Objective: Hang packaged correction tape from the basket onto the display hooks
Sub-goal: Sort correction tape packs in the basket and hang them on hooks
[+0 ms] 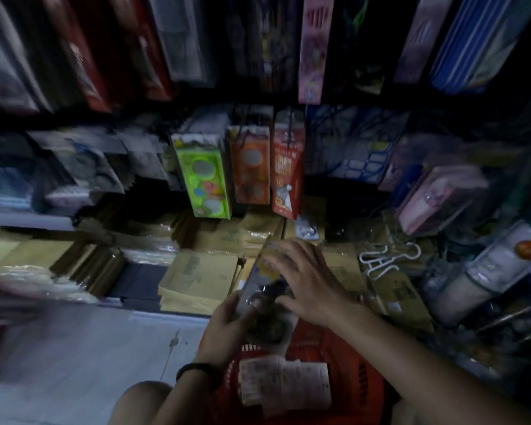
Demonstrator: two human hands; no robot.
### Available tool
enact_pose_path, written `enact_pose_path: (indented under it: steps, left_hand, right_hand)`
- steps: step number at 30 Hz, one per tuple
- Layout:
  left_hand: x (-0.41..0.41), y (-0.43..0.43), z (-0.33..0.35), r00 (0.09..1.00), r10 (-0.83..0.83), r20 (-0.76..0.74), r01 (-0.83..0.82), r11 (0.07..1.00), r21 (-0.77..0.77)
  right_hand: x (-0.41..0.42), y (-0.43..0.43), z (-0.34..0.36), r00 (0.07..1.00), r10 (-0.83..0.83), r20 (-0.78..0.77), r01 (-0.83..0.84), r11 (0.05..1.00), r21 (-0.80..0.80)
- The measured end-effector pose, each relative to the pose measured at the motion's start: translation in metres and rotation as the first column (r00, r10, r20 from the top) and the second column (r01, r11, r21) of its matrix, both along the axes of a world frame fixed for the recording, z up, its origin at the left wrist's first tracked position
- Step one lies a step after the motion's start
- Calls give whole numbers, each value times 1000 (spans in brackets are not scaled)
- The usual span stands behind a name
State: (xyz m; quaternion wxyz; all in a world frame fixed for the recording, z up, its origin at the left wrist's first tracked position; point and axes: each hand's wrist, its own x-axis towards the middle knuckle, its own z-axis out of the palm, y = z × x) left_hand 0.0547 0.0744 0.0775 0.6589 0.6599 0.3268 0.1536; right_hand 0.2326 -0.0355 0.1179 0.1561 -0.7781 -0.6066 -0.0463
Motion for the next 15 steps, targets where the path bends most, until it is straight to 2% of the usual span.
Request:
enact_pose_path:
  steps: [2,4,9,15]
  left_hand:
    - [0,-2,27,991,99,94,-84,984,-154]
    - [1,-4,54,972,157,178,-104,956,-276]
    - [7,-9,122,917,236,322,-116,929,-351]
    - [10,-15,203,857,186,481,-30,949,-313]
  right_hand:
    - [-5,-8,24,995,-49,-85,59,990,125]
    - [-11,-15,45,988,-35,-150,60,985,164]
    - [-21,-31,106,999,-20,49,11,985,172]
    - [-23,-45,191,976,-51,212,6,978,209]
